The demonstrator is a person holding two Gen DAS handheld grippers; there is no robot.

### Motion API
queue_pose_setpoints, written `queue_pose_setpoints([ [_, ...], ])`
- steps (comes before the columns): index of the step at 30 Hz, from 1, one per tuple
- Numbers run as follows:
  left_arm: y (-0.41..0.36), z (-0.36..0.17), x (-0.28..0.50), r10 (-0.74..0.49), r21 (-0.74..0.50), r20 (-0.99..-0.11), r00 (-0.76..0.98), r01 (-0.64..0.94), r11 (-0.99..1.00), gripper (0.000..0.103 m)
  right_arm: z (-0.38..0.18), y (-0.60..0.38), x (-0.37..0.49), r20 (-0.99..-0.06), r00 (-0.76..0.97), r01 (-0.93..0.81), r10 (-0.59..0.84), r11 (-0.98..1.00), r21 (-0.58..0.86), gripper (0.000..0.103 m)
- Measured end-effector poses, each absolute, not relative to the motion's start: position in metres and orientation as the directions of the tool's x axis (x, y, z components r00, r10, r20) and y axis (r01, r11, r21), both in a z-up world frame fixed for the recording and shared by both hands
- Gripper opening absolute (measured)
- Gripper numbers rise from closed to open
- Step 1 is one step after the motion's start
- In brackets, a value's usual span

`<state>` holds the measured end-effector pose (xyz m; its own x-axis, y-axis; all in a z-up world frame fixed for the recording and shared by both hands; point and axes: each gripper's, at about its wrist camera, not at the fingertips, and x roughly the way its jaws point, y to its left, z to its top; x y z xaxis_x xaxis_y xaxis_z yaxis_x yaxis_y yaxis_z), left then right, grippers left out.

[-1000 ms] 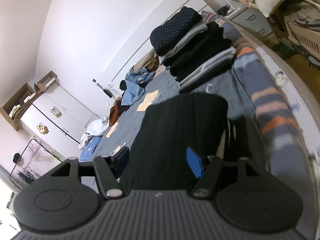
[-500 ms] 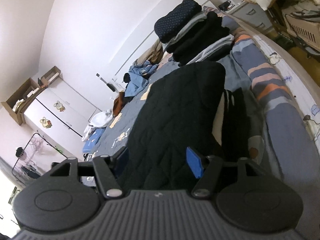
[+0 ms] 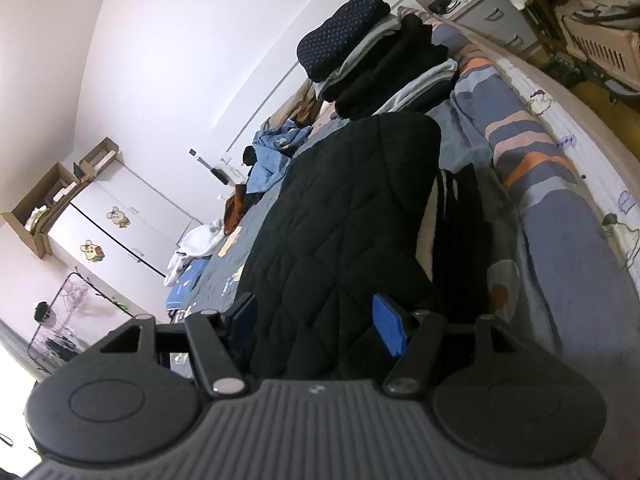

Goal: Fold clothes
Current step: 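Press the jacket flat with the left gripper and open it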

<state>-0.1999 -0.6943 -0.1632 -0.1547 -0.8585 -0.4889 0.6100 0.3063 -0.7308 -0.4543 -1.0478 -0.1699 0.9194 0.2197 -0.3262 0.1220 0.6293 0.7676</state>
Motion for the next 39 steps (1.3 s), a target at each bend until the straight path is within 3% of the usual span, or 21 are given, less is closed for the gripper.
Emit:
queue_pose_setpoints([
  [8,-0.670,-0.119,-0.191,-0.889,-0.692,-0.449,-0.094,0.666,0.279,0.027,-0.152,-1.028,-0.448,-0.341,0.905,0.095,0.253,0.662,0.744,0.064],
  [13,-0.690,-0.137,-0.205,-0.796,-0.562,-0.602,-0.061,0.741,0.368,0.029,-0.156,-1.023,-0.444,-0.381,0.891,0.119,0.247,0.682,0.721,0.064],
  [16,-0.703,-0.149,-0.215,-0.726,-0.471,-0.687,-0.032,0.780,0.412,0.039,-0.168,-1.026,-0.444,-0.425,0.883,0.186,0.201,0.682,0.708,0.064],
  [19,-0.701,-0.145,-0.214,-0.731,-0.470,-0.682,-0.031,0.784,0.405,0.040,-0.177,-1.029,-0.448,-0.476,0.866,0.260,0.155,0.674,0.692,0.064],
  [22,-0.701,-0.141,-0.213,-0.724,-0.451,-0.690,-0.022,0.795,0.406,0.052,-0.169,-1.028,-0.462,-0.401,0.905,0.219,0.141,0.656,0.722,0.064],
  [27,-0.692,-0.124,-0.215,-0.714,-0.359,-0.697,0.062,0.832,0.423,0.060,-0.134,-1.009,-0.472,-0.268,0.946,0.078,0.183,0.673,0.736,0.064],
  [30,-0.683,-0.107,-0.218,-0.716,-0.289,-0.683,0.142,0.848,0.444,0.077,-0.124,-0.987,-0.460,-0.229,0.937,-0.009,0.263,0.675,0.738,0.064],
  [33,-0.672,-0.088,-0.219,-0.744,-0.269,-0.636,0.205,0.845,0.463,0.079,-0.132,-0.975,-0.449,-0.248,0.922,-0.017,0.299,0.669,0.743,0.064],
  [36,-0.666,-0.076,-0.222,-0.794,-0.326,-0.581,0.179,0.843,0.428,0.084,-0.149,-0.972,-0.449,-0.271,0.911,0.011,0.310,0.638,0.770,0.064],
  [39,-0.675,-0.077,-0.225,-0.796,-0.329,-0.582,0.167,0.847,0.418,0.086,-0.164,-0.969,-0.455,-0.344,0.896,0.087,0.280,0.650,0.755,0.063],
])
